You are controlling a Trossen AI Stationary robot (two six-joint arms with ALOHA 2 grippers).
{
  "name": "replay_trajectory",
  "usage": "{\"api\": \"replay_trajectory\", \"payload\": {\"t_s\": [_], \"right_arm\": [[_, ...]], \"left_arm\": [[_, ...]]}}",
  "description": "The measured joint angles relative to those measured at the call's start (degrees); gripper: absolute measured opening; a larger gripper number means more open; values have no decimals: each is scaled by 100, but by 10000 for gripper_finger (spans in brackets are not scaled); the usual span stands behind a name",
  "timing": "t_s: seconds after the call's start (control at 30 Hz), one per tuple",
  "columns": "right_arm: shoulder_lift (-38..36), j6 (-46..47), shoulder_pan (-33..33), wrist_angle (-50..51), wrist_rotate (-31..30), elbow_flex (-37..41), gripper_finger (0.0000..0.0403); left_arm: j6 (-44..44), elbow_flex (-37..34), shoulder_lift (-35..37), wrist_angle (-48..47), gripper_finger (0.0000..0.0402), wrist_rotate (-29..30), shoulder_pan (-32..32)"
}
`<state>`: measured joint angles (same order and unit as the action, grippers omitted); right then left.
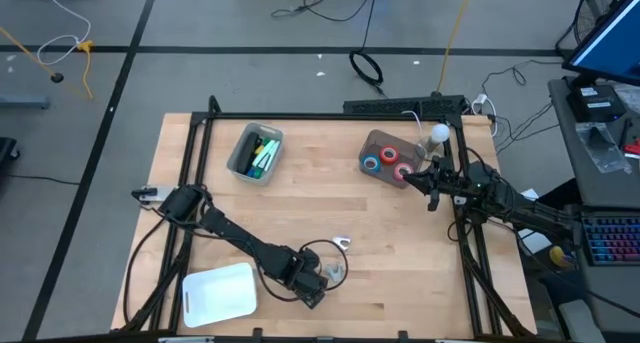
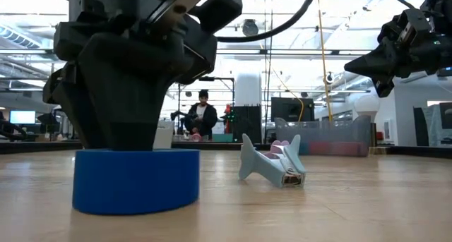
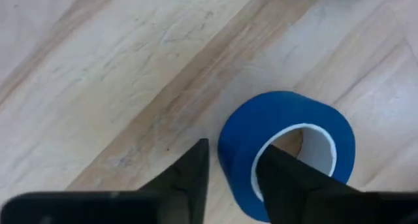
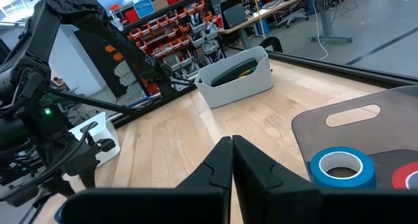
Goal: Pick and place Stapler, Stapler remover, tape
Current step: Put the blue tape into the black bin
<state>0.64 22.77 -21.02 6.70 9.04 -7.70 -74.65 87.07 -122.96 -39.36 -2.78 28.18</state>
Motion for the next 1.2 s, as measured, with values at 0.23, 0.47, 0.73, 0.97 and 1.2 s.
{"api": "replay_trajectory", "payload": {"t_s": [0.23,0.47,0.73,0.97,1.2], "right_arm": [[0,14,0,0,0,0,4],[2,66,2,-2,13,0,4],[3,808,2,-76,25,9,4],[69,173,8,-946,844,22,4],[729,-407,13,-2808,1189,15,4]], "left_arm": [[78,-13,121,-92,45,107,-4],[478,-21,542,-36,38,486,-199],[1126,-8,1385,101,46,1156,-701],[2458,-7,1977,1083,39,1458,-1450],[3235,-2,1914,2146,40,258,-2418]]}}
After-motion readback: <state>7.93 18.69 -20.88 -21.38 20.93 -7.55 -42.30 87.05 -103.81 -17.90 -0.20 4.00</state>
